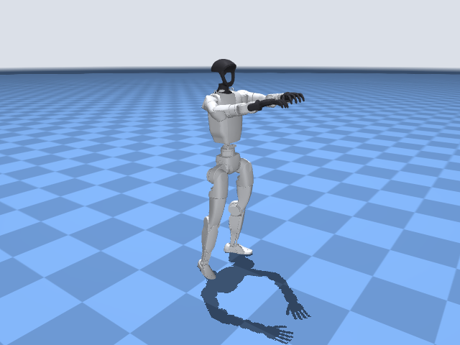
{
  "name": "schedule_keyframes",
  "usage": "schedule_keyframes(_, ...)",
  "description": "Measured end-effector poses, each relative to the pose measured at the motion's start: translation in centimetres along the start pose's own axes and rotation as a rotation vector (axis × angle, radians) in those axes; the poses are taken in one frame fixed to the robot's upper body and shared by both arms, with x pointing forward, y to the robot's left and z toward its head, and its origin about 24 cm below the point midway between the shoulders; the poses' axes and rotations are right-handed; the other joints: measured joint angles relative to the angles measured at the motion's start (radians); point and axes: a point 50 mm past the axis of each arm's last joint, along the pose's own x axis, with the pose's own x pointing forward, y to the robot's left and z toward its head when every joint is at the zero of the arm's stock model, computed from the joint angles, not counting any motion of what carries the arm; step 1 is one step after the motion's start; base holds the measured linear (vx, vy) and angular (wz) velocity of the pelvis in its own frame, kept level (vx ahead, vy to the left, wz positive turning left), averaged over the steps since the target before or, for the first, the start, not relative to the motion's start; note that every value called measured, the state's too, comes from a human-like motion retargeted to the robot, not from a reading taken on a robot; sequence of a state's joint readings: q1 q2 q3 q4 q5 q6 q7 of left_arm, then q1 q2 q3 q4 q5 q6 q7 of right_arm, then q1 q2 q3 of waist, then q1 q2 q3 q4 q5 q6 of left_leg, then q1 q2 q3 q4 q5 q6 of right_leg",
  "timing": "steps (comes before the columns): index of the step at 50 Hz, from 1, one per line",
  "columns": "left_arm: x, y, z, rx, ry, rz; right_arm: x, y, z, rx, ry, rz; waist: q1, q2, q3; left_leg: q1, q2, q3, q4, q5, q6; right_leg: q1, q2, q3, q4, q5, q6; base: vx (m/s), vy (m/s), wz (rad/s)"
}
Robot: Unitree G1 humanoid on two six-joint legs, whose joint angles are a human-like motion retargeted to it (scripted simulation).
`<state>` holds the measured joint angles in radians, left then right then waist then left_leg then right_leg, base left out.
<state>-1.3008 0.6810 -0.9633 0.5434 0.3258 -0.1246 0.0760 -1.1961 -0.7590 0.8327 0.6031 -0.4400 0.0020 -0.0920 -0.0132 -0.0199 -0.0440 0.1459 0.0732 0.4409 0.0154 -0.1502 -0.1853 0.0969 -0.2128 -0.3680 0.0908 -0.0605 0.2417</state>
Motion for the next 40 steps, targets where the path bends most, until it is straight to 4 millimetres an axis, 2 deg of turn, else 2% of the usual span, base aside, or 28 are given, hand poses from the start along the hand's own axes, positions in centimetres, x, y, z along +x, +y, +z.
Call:
schedule_keyframes(7,-1.5,-1.0,-2.2,-0.061,0.078,-0.083,0.2,1.0,1.3,0.029,-0.031,0.014,0.073,-0.034,-0.008,-0.016,0.0,-0.041,0.001,0.001,0.003,0.011,-0.002,-0.041,-0.002,-0.001,-0.001,0.01,0.01,0.3)
schedule_keyframes(16,-3.2,-1.9,-4.7,-0.025,0.148,-0.127,1.0,1.4,4.5,0.06,-0.125,-0.028,0.141,-0.077,-0.018,-0.039,-0.004,-0.09,-0.005,0.007,0.004,0.018,-0.004,-0.091,-0.007,0.001,-0.004,0.01,0.01,0.29)
schedule_keyframes(25,-4.3,-2.0,-7.2,-0.027,0.274,-0.136,2.0,0.2,8.4,0.064,-0.244,-0.035,0.19,-0.108,-0.02,-0.054,-0.01,-0.133,-0.015,0.014,0.002,0.023,-0.01,-0.134,0.001,-0.004,-0.012,0.02,0.02,0.25)
schedule_keyframes(40,-5.3,-1.6,-9.2,0.059,0.342,-0.139,3.5,-2.0,14.4,0.058,-0.398,-0.104,0.285,-0.148,-0.016,-0.064,-0.013,-0.164,-0.016,0.012,0.005,0.026,-0.015,-0.165,0.011,-0.006,-0.016,0.0,0.0,0.02)
